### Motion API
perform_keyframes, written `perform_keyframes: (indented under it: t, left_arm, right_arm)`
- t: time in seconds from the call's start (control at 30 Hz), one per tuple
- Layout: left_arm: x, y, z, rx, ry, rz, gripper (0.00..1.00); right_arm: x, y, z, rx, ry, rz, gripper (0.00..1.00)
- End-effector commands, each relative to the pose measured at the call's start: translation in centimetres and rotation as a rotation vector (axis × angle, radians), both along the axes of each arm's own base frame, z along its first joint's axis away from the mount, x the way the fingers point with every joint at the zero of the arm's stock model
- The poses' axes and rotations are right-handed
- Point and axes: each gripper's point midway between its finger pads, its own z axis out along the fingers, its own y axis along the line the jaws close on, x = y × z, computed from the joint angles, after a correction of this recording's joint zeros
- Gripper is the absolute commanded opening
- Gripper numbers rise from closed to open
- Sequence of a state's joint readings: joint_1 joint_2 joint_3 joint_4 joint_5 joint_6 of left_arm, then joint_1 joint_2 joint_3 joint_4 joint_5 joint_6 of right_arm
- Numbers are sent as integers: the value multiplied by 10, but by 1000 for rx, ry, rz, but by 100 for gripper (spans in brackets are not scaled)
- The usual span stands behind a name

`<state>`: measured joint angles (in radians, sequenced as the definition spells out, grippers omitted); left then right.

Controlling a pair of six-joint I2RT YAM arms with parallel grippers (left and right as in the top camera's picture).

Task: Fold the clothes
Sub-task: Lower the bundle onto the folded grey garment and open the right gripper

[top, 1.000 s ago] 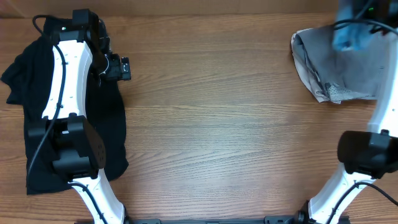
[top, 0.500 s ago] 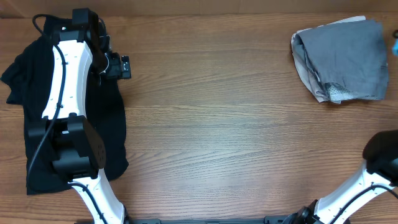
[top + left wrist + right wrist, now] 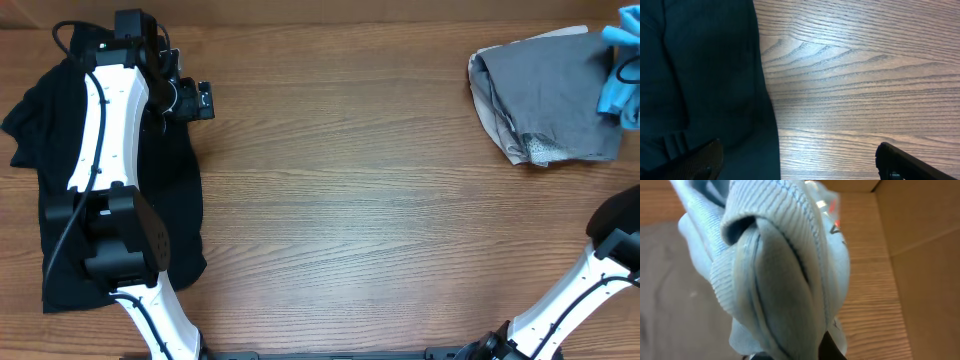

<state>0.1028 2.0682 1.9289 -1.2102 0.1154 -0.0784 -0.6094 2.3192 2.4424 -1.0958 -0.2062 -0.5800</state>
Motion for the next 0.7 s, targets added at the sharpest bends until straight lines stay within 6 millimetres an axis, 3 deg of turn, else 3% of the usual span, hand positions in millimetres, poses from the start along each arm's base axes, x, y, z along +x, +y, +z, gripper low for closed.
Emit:
perform_keyframes:
  t: [0.0, 0.33, 0.5, 0.53, 0.57, 0.6, 0.67]
  left_arm:
    - [2, -2, 12, -16, -32, 11, 100]
    - [2, -5, 12, -25, -32, 6, 100]
    - [6, -13, 14, -63, -47, -7, 100]
    - [6, -13, 14, -63, -49, -8, 100]
    - [7, -13, 14, -62, -53, -8, 100]
    - [7, -13, 14, -62, -55, -8, 100]
    - [8, -13, 14, -61, -58, -9, 100]
  right_arm:
    - [4, 34, 15, 7, 6, 77, 4]
    - [32, 149, -8, 4, 135, 264, 4]
    - [36, 186, -34, -5, 216, 288, 4]
    - [36, 191, -39, 2, 228, 291, 8]
    - [33, 200, -50, 16, 258, 298, 51]
    - [30, 205, -56, 18, 282, 304, 100]
    - [24, 209, -65, 18, 320, 307, 100]
